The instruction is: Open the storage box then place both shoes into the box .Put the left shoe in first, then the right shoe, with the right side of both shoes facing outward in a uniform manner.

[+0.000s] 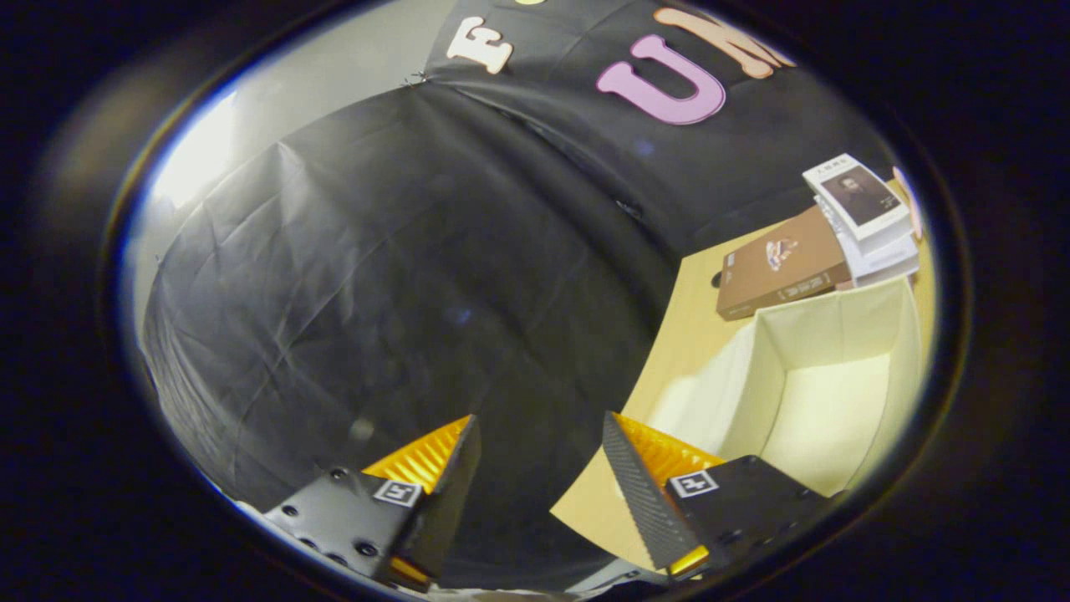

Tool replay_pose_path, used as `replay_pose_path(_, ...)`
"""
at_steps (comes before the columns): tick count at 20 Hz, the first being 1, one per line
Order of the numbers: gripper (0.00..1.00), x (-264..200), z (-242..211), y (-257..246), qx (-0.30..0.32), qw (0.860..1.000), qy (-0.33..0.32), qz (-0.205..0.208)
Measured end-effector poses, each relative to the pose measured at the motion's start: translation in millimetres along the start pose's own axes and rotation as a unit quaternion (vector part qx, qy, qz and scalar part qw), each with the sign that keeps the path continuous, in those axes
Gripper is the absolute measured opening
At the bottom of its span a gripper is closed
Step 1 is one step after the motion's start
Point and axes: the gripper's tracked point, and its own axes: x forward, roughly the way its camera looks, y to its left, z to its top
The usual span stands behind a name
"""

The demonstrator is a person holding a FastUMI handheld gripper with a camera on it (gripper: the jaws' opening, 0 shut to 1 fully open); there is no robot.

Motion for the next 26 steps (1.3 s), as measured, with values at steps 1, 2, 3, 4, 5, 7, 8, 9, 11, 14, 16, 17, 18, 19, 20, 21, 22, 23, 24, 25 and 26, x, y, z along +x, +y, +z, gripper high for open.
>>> replay_pose_path(1, 0.94, -11.7, 1.2, -5.0, -0.015, 1.000, -0.008, -0.010)
replay_pose_path(2, 0.95, -21.3, 4.3, -11.3, -0.033, 0.999, -0.017, -0.023)
replay_pose_path(3, 0.95, -29.7, 8.0, -17.1, -0.051, 0.998, -0.027, -0.034)
replay_pose_path(4, 0.96, -37.0, 10.7, -24.8, -0.065, 0.996, -0.032, -0.045)
replay_pose_path(5, 0.96, -44.2, 10.3, -32.2, -0.075, 0.995, -0.033, -0.053)
replay_pose_path(7, 0.97, -60.8, 16.3, -48.0, -0.095, 0.992, -0.042, -0.071)
replay_pose_path(8, 0.98, -71.6, 22.5, -54.9, -0.107, 0.990, -0.052, -0.082)
replay_pose_path(9, 0.98, -83.4, 28.0, -62.2, -0.120, 0.986, -0.062, -0.094)
replay_pose_path(11, 0.98, -106.6, 37.6, -79.9, -0.145, 0.979, -0.076, -0.119)
replay_pose_path(14, 0.98, -141.3, 51.2, -110.7, -0.172, 0.969, -0.089, -0.156)
replay_pose_path(16, 0.98, -166.5, 58.7, -128.7, -0.184, 0.961, -0.097, -0.180)
replay_pose_path(17, 0.98, -179.2, 60.3, -138.6, -0.189, 0.958, -0.098, -0.193)
replay_pose_path(18, 0.98, -190.4, 60.5, -147.9, -0.193, 0.955, -0.098, -0.204)
replay_pose_path(19, 0.98, -201.5, 61.8, -156.2, -0.198, 0.951, -0.098, -0.215)
replay_pose_path(20, 0.98, -212.1, 62.8, -164.8, -0.203, 0.948, -0.097, -0.225)
replay_pose_path(21, 0.98, -222.7, 62.9, -174.5, -0.207, 0.944, -0.097, -0.236)
replay_pose_path(22, 0.98, -232.6, 63.6, -183.0, -0.213, 0.941, -0.098, -0.246)
replay_pose_path(23, 0.98, -240.9, 62.7, -191.6, -0.217, 0.937, -0.098, -0.256)
replay_pose_path(24, 0.98, -248.6, 61.8, -200.9, -0.221, 0.933, -0.097, -0.266)
replay_pose_path(25, 0.98, -255.7, 60.2, -210.2, -0.224, 0.930, -0.094, -0.275)
replay_pose_path(26, 0.98, -262.1, 58.2, -220.2, -0.226, 0.927, -0.091, -0.285)
